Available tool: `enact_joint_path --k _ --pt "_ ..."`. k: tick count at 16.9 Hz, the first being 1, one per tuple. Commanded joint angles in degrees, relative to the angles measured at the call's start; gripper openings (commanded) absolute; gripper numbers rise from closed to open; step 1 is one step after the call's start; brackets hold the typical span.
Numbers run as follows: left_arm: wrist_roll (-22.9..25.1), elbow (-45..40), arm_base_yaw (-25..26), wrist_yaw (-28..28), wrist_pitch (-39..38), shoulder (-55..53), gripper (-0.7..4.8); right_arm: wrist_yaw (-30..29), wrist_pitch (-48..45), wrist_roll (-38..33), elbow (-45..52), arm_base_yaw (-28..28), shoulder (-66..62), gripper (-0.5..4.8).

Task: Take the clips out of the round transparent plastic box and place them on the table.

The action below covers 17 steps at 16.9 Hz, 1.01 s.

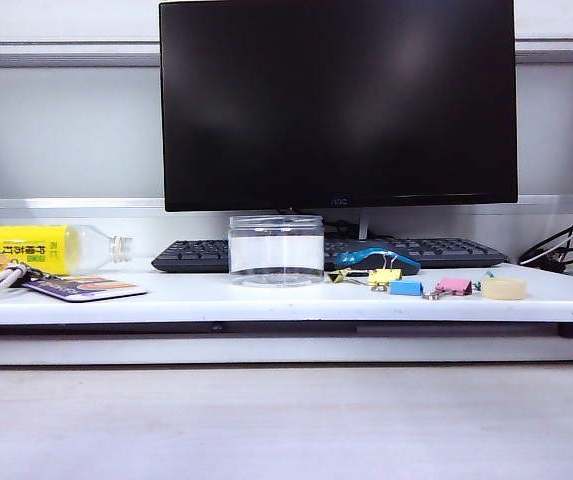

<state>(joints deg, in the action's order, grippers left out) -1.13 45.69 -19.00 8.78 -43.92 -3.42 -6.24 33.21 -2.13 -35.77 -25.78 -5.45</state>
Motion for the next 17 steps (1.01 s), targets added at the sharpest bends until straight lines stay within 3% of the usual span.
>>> enact_joint_path --k 1,4,6,8,9,11,14,17 --pt "-4.0 -6.3 0.0 -10.4 1.5 -0.1 2.06 0.1 -3.9 -0.3 3.8 0.0 0.0 0.76" --pt "-4.0 -11.5 0.0 -6.8 6.8 -0.1 2.04 4.0 -9.2 -0.2 7.8 0.0 0.0 0.76" --pt "-3.6 -14.1 0.0 -4.4 11.6 -0.1 1.10 6.1 -14.9 -0.2 11.3 0.0 0.0 0.76" --pt "-3.4 -16.4 0.0 -2.7 15.4 -0.2 1.06 6.1 -19.5 -0.2 14.7 0.0 0.0 0.62" --pt "-3.4 -17.5 0.0 -1.8 16.9 -0.1 1.05 6.0 -21.5 -0.2 16.5 0.0 0.0 0.31" --pt "-3.4 -22.8 0.0 3.0 21.2 -0.1 -0.06 5.9 -27.6 -0.2 22.6 0.0 0.0 0.06" --pt "-5.0 -25.5 0.0 2.6 23.4 -0.1 -0.06 7.4 -28.1 -0.3 24.5 0.0 0.0 -0.01" --pt "-9.0 -28.2 0.0 -2.1 26.7 -0.1 -0.06 10.4 -28.2 -0.3 26.4 0.0 0.0 -0.01"
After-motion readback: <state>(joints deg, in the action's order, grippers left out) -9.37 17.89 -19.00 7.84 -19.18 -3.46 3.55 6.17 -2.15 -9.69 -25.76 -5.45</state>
